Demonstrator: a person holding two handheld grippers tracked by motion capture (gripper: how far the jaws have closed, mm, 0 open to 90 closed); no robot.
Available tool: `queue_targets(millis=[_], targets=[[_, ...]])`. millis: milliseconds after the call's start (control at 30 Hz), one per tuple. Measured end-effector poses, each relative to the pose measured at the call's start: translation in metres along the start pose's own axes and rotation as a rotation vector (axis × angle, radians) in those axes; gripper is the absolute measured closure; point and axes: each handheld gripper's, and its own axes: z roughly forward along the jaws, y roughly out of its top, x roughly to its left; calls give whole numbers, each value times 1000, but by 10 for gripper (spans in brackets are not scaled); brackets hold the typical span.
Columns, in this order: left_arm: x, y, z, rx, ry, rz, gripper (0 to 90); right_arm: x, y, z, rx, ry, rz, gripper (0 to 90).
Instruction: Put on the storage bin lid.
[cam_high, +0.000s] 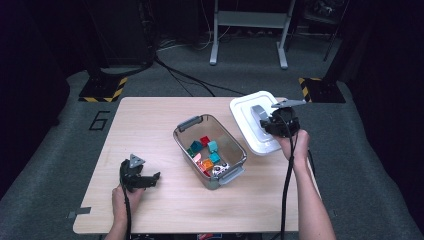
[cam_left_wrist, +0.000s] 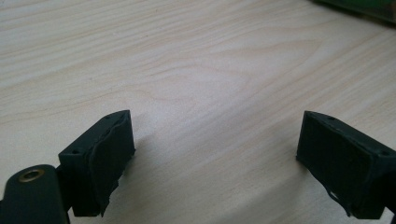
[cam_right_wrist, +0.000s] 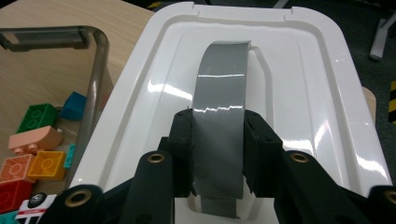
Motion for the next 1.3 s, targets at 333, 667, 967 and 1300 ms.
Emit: queue_targets(millis=[333,667,967,1300], targets=[[0,0,0,0,-1,0,109,19,12,1,-3,67,-7,679],[0,0,0,3,-3,0,109,45,18,-2,-14,142,-23,679],[0,0,0,0,0,0,109,66,16,6,2,175,-46,678],[0,0,0,2,-1,1,109,90,17,14,17,213,-88,678]])
